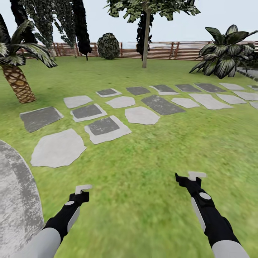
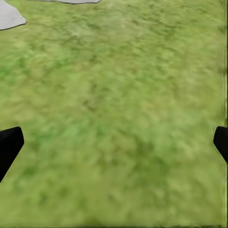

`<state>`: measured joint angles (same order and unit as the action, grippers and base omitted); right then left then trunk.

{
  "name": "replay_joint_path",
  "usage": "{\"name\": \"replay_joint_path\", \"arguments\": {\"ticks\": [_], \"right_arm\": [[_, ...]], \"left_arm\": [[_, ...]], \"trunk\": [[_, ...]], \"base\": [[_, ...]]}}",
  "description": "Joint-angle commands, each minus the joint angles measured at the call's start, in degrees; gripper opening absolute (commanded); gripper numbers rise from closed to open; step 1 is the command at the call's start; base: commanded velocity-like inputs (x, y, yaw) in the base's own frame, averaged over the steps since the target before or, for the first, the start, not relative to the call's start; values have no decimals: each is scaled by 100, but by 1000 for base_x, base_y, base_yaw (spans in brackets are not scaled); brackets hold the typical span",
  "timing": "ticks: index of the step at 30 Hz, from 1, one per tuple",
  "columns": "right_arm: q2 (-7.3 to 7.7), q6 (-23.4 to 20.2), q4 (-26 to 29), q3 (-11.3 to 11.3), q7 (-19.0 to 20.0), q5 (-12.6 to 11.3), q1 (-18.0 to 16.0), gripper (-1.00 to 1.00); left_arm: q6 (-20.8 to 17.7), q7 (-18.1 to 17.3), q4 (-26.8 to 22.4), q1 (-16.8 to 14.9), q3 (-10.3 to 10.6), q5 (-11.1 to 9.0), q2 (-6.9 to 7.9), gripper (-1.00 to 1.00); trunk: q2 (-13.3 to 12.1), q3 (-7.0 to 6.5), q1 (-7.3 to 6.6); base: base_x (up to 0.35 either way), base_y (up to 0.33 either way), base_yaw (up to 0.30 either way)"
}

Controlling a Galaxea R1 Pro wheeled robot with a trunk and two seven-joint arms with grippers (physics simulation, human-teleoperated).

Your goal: In the garden, pick up the pesticide atomizer on the floor and spray pesticide onto both trees until each tree trunk is fully covered.

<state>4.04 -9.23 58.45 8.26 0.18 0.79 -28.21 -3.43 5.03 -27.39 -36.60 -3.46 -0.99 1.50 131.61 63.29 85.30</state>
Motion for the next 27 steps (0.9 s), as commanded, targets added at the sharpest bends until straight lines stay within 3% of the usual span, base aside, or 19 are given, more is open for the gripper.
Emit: {"name": "replay_joint_path", "arguments": {"ticks": [1,9,27], "right_arm": [[0,0,0,0,0,0,0,100],[0,0,0,0,0,0,0,100],[-7,0,-9,-9,-7,9,0,100]], "left_arm": [[0,-2,-2,1,1,1,-3,-100],[0,-2,0,4,11,-4,-9,-100],[0,-2,5,4,3,-10,-18,-100]], "trunk": [[0,-4,0],[0,-39,0],[0,-159,0]], "base": [[0,0,-300],[77,0,-289],[328,0,-226]]}}
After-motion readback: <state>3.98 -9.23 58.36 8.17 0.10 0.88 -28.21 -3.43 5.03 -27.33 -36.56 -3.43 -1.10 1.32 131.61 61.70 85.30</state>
